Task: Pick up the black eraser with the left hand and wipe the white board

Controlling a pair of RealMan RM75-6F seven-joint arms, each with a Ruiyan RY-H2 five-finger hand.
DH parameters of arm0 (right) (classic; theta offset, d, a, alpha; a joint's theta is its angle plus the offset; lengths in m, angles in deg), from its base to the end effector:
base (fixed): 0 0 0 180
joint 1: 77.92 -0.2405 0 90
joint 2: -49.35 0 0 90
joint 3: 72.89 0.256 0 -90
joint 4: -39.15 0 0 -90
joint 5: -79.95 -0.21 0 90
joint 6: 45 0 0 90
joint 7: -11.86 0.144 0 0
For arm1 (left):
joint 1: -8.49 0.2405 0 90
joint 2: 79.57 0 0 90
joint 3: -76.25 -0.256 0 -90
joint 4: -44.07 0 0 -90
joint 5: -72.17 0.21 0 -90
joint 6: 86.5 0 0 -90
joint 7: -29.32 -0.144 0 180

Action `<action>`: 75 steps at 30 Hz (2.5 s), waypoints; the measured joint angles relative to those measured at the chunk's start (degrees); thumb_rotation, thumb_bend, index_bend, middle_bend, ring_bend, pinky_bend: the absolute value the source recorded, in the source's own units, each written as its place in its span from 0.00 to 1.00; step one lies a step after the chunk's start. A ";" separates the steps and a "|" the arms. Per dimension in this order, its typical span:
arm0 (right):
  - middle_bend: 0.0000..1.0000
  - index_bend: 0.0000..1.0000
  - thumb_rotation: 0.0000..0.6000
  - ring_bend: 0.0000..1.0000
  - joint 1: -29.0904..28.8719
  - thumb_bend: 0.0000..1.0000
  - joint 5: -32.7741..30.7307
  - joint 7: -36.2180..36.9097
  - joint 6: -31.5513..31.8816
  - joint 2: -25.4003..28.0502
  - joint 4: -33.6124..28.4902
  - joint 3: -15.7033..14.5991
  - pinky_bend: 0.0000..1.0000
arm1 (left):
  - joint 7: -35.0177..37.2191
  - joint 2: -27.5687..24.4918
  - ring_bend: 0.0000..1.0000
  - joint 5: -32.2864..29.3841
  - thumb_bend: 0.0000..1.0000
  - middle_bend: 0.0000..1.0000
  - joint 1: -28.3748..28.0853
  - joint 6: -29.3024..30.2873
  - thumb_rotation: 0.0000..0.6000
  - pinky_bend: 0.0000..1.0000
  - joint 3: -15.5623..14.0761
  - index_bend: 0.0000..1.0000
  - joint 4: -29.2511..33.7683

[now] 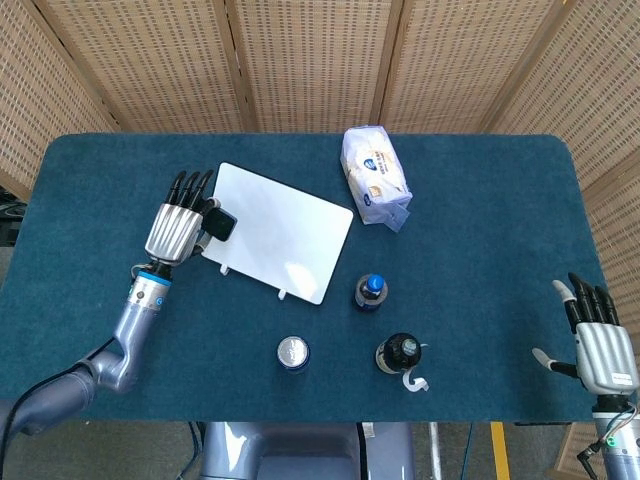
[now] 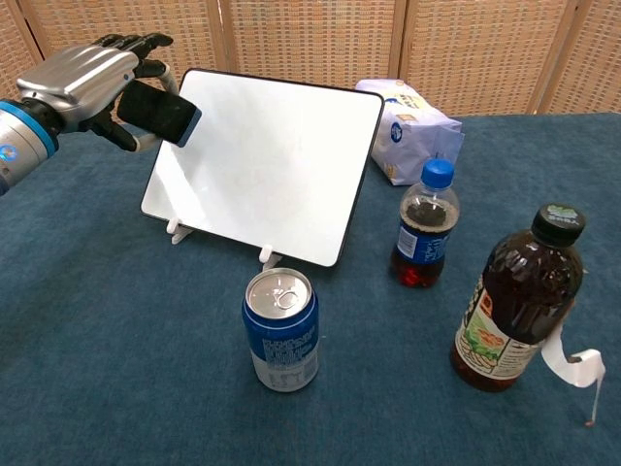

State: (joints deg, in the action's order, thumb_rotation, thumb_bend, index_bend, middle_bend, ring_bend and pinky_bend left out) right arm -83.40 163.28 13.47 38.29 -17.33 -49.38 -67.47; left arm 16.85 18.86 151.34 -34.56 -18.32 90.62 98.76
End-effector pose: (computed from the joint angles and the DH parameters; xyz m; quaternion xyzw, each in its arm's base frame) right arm -0.3225 -0.1945 0.1561 0.5750 -0.3940 0.3927 0.6000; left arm -0.1719 0.4027 0.0177 -0.6854 -0.2036 -0.4364 0.5462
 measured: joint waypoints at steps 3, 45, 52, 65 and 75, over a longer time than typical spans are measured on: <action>0.00 0.07 1.00 0.00 0.00 0.00 0.02 0.57 0.03 0.13 0.04 0.06 0.00 | -0.65 1.40 0.00 -0.28 0.37 0.00 -0.60 0.42 1.00 0.00 0.43 0.49 -1.03; 0.00 0.07 1.00 0.00 -0.29 0.00 -0.37 3.51 -0.44 0.40 1.13 0.38 0.00 | 6.07 13.99 0.00 -0.40 0.37 0.00 -8.12 0.43 1.00 0.00 1.05 0.50 -23.10; 0.00 0.07 1.00 0.00 -0.27 0.00 -0.30 3.72 -0.33 0.41 1.12 0.39 0.00 | 6.46 14.19 0.00 -0.72 0.37 0.00 -8.46 -0.78 1.00 0.00 0.75 0.50 -23.87; 0.00 0.07 1.00 0.00 -0.20 0.00 -0.20 4.47 -0.13 0.62 1.17 0.43 0.00 | 6.28 15.15 0.00 -0.92 0.36 0.00 -9.27 -1.81 1.00 0.00 0.36 0.50 -25.66; 0.00 0.07 1.00 0.00 -0.18 0.00 -0.07 4.62 0.02 0.61 1.20 0.42 0.00 | 5.89 15.36 0.00 -1.20 0.36 0.00 -9.49 -2.41 1.00 0.00 0.13 0.50 -26.01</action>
State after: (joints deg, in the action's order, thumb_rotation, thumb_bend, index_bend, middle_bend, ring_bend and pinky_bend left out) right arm -83.58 163.21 18.09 38.31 -16.72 -48.18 -67.04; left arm 22.74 34.22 150.14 -44.05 -20.73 90.75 72.75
